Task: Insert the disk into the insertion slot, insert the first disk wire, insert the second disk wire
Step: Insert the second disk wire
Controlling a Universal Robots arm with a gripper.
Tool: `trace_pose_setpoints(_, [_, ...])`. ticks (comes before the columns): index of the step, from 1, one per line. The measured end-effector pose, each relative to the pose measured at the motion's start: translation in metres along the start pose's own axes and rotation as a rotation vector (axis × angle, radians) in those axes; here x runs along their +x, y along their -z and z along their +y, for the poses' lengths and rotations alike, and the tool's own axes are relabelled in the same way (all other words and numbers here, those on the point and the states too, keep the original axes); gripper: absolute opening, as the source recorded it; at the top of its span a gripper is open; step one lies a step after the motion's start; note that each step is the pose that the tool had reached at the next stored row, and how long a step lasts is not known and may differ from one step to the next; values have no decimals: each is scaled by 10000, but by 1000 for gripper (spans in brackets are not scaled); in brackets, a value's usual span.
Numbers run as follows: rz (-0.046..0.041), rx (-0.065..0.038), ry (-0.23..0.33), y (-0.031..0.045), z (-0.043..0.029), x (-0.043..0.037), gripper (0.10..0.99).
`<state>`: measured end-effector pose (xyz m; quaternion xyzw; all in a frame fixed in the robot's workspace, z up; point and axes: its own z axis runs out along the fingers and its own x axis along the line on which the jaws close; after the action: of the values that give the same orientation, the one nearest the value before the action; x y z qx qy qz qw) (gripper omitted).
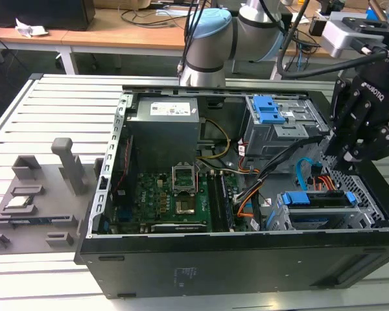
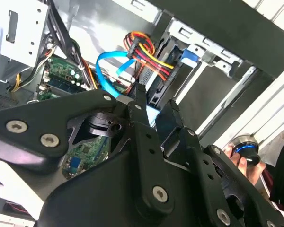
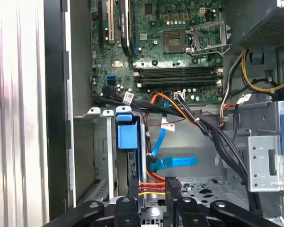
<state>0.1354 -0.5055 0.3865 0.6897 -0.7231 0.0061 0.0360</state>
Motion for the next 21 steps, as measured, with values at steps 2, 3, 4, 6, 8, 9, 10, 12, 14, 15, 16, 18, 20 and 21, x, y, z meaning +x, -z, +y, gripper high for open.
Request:
trace_pose_setpoints(2, [0,0,0,-4,31,0,361])
trace_pose_setpoints(3, [-1,0,0,-5,39,0,361])
trace_pose_setpoints(4, [0,0,0,-6,43,0,361])
trace_pose_setpoints(6, [-1,0,0,-10,76,1,361])
trace_pose_setpoints(8, [0,0,0,-13,112,2,361])
trace_pose_setpoints(9, [0,0,0,-15,132,3,361])
trace_pose_setpoints(10, [0,0,0,-17,143,4,361])
trace_pose_setpoints(12, [-1,0,0,-27,165,4,361])
trace_pose_setpoints(14, [1,0,0,-43,193,0,361])
trace_pose_setpoints(15, [-2,0,0,-59,212,-4,361])
trace_pose_setpoints(16, [0,0,0,-72,229,-5,361])
trace_pose_setpoints(18, [4,0,1,-100,253,-6,361])
trace_pose_setpoints(20, [74,3,-3,-143,252,-9,361])
trace_pose_setpoints(21, [108,5,-4,-150,251,-9,361])
